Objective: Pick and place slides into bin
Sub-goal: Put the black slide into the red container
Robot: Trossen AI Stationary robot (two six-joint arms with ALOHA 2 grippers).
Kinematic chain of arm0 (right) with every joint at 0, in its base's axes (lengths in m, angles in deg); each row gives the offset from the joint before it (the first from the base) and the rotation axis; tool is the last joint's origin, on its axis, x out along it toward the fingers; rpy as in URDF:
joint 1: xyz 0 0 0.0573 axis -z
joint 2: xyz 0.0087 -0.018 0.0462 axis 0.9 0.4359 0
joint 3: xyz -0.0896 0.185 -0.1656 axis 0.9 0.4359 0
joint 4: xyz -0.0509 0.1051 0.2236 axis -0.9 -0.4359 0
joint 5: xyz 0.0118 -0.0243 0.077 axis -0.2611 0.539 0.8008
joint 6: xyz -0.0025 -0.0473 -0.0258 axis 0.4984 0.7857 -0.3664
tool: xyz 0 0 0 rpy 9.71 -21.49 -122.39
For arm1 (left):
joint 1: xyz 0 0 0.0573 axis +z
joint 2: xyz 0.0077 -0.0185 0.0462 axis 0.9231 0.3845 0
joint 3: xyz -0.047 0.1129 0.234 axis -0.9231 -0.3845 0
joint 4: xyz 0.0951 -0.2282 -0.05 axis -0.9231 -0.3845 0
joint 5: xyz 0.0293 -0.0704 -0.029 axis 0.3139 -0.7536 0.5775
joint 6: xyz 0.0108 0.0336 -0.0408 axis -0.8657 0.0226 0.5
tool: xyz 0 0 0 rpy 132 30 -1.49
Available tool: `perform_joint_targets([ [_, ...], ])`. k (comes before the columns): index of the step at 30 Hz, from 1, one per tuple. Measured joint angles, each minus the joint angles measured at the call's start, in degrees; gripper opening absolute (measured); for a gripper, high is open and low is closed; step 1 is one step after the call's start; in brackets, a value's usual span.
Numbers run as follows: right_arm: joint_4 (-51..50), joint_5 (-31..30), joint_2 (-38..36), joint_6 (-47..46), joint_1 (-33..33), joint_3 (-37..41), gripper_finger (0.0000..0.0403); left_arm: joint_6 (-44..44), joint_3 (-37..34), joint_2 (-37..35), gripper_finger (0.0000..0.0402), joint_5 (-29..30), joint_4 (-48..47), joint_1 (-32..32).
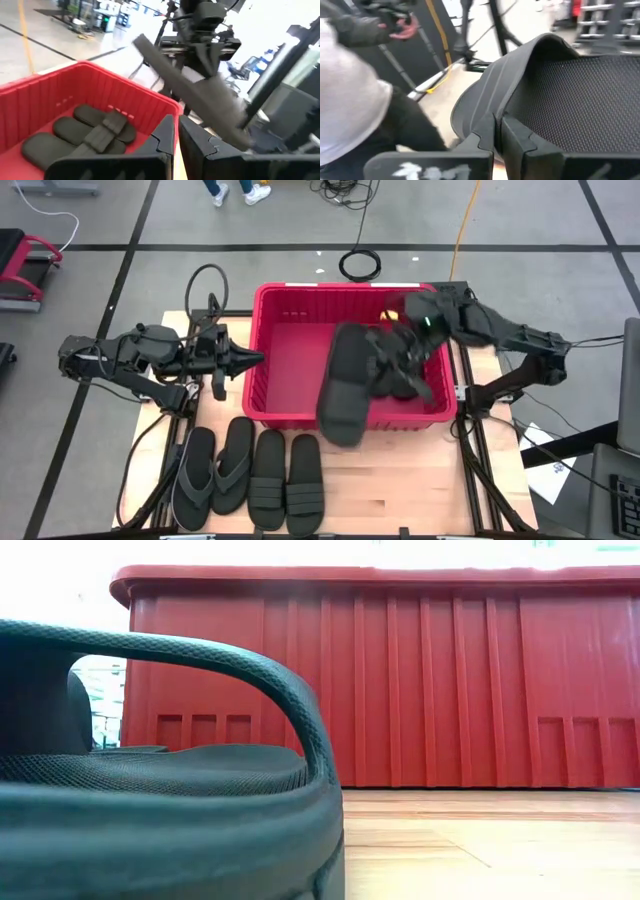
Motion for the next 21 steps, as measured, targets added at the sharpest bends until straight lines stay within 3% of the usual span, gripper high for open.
perform_joint_targets([
  [5,1.4,1.5,4.3,4.2,11.5,0.0,0.0004,-1.4,0.0,-0.1,0.0021,4.5,-1.3,0.1],
  [10,12.3,-1.5,11.5,3.8,18.1,0.0,0.0004,-8.3,0.0,-0.1,0.0021,4.7,-5.2,0.7],
  [14,14.2,-1.0,18.1,4.5,20.2,0.0,0.0004,-12.5,0.0,-0.1,0.0021,4.7,-9.7,0.7],
  [21,7.4,0.8,27.6,12.2,18.6,0.1,0.0004,-15.4,0.0,-0.1,0.0021,4.7,-15.8,1.3],
])
